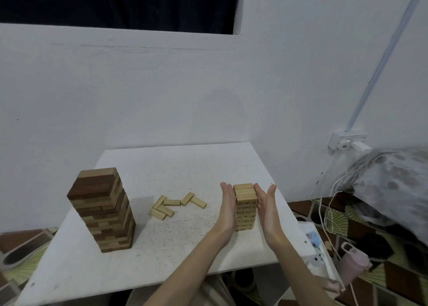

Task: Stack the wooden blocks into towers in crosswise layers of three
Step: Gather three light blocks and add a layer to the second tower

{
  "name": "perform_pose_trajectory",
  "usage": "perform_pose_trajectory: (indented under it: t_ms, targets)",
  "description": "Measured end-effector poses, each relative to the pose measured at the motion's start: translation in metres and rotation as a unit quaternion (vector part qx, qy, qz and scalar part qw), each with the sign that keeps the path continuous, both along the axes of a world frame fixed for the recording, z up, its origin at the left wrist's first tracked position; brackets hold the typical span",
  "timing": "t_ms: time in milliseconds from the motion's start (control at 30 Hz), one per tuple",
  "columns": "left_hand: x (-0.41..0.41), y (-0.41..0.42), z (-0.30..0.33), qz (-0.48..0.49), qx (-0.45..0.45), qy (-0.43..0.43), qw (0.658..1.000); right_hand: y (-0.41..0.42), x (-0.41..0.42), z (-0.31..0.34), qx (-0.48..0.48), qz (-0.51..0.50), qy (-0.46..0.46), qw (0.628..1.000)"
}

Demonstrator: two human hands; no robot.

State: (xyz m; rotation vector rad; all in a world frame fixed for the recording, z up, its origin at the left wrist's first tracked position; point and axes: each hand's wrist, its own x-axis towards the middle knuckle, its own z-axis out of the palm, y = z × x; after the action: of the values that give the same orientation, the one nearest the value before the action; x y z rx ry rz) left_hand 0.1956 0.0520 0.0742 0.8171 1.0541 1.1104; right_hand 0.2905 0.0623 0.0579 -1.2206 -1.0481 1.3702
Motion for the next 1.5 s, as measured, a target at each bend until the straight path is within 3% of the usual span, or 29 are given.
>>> perform_pose_trajectory:
  t_ms: [267, 433, 567, 667, 767, 833, 933, 1100, 1500]
  targets:
    - [0.002, -0.007, 0.009, -0.009, 0.004, 0.041, 0.999, -0.001, -0.001, -0.002, 0.003, -0.006, -0.010, 1.000]
    - [0.004, -0.022, 0.031, -0.037, 0.056, 0.049, 0.997, 0.000, 0.000, -0.005, 0.014, -0.001, -0.013, 1.000]
    - [-0.022, 0.001, 0.029, -0.015, 0.093, 0.152, 0.984, 0.013, 0.018, 0.011, 0.067, -0.015, -0.074, 0.995]
    - [-0.048, 0.026, 0.030, -0.081, 0.146, 0.345, 0.924, 0.031, 0.045, 0.035, 0.107, 0.061, -0.256, 0.959]
    - [-0.052, 0.044, 0.037, -0.166, 0.188, 0.517, 0.818, 0.045, 0.054, 0.060, 0.111, 0.194, -0.464, 0.857]
    - [-0.047, 0.049, 0.042, -0.204, 0.200, 0.581, 0.762, 0.052, 0.048, 0.070, 0.108, 0.248, -0.531, 0.803]
    - [-0.040, 0.052, 0.039, -0.226, 0.195, 0.625, 0.721, 0.059, 0.039, 0.072, 0.103, 0.281, -0.589, 0.750]
    - [-0.033, 0.053, 0.034, -0.219, 0.191, 0.609, 0.738, 0.065, 0.036, 0.063, 0.104, 0.286, -0.623, 0.721]
    - [-0.037, 0.055, 0.027, -0.210, 0.181, 0.578, 0.767, 0.066, 0.036, 0.054, 0.116, 0.281, -0.616, 0.727]
